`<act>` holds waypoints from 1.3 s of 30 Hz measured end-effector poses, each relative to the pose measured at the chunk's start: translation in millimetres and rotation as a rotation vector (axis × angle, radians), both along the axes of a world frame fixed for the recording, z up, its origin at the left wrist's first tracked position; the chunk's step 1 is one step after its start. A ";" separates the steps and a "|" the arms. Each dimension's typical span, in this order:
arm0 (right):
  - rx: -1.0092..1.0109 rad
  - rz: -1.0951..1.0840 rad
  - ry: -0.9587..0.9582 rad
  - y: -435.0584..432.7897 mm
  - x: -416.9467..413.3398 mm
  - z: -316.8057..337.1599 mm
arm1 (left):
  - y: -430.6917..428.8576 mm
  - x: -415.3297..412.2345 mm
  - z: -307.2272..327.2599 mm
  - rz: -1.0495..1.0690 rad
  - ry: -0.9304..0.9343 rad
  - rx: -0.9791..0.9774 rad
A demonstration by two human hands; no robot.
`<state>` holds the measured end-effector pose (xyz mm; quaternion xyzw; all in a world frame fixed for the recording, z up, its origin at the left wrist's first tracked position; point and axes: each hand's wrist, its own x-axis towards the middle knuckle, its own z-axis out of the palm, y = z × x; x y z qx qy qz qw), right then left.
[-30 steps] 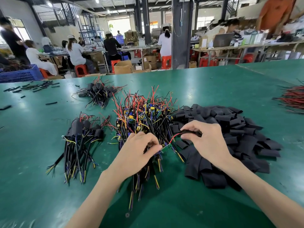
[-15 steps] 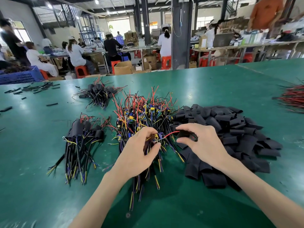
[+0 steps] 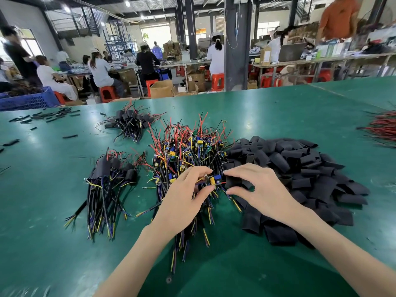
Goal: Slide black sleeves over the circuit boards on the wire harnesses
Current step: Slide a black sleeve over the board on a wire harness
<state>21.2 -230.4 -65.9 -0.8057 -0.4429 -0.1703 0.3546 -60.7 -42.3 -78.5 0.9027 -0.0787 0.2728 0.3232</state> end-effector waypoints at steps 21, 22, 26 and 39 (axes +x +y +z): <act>0.043 0.116 0.248 -2.6 -0.3 6.8 | -1.7 1.3 2.5 -0.078 -0.018 -0.043; 0.050 0.119 0.267 -2.9 -0.4 6.9 | -2.1 1.2 2.7 -0.075 -0.012 -0.033; 0.060 0.085 0.182 -0.4 -4.5 7.4 | -4.4 1.8 3.7 -0.039 -0.024 -0.032; 0.109 0.073 0.078 6.9 -8.8 2.1 | -7.1 -0.9 9.4 -0.042 0.043 -0.432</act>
